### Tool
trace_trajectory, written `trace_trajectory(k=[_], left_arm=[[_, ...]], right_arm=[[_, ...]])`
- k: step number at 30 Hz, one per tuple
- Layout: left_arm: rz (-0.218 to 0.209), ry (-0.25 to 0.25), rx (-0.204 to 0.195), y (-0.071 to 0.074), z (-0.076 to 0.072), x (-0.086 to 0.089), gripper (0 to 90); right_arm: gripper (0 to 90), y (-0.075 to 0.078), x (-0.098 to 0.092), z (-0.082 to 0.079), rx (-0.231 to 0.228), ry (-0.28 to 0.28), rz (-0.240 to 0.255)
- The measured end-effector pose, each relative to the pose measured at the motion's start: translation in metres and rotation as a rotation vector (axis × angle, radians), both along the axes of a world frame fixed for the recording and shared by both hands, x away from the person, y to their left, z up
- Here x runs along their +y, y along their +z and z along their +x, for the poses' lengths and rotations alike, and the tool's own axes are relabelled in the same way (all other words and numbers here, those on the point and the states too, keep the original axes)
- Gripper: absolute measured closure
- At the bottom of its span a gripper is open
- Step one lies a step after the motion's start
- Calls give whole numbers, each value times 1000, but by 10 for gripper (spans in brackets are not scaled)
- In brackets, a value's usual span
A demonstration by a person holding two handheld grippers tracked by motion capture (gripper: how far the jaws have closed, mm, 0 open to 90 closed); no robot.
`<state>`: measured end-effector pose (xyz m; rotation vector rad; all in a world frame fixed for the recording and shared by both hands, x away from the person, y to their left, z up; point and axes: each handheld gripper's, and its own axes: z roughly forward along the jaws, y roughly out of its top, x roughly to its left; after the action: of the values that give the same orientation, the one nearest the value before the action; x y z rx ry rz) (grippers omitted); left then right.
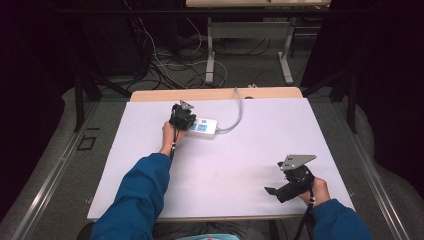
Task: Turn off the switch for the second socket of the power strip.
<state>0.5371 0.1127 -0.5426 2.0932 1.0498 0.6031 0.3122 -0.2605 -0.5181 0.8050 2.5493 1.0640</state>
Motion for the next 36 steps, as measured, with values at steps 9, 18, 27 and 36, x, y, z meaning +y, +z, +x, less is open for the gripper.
trace_trajectory(k=[9,18,27,36], left_arm=[[-11,11,-9,-2,-2,-1,900],[-20,19,-11,-4,-3,-1,900],[-19,20,2,-3,-3,1,900],[-19,18,-2,-3,-3,0,900]], right_arm=[[10,-1,0,0,-5,-5,3],[11,-1,0,1,-16,5,3],[12,-1,1,0,-3,-1,-4],[12,-1,1,0,-9,-2,-4]])
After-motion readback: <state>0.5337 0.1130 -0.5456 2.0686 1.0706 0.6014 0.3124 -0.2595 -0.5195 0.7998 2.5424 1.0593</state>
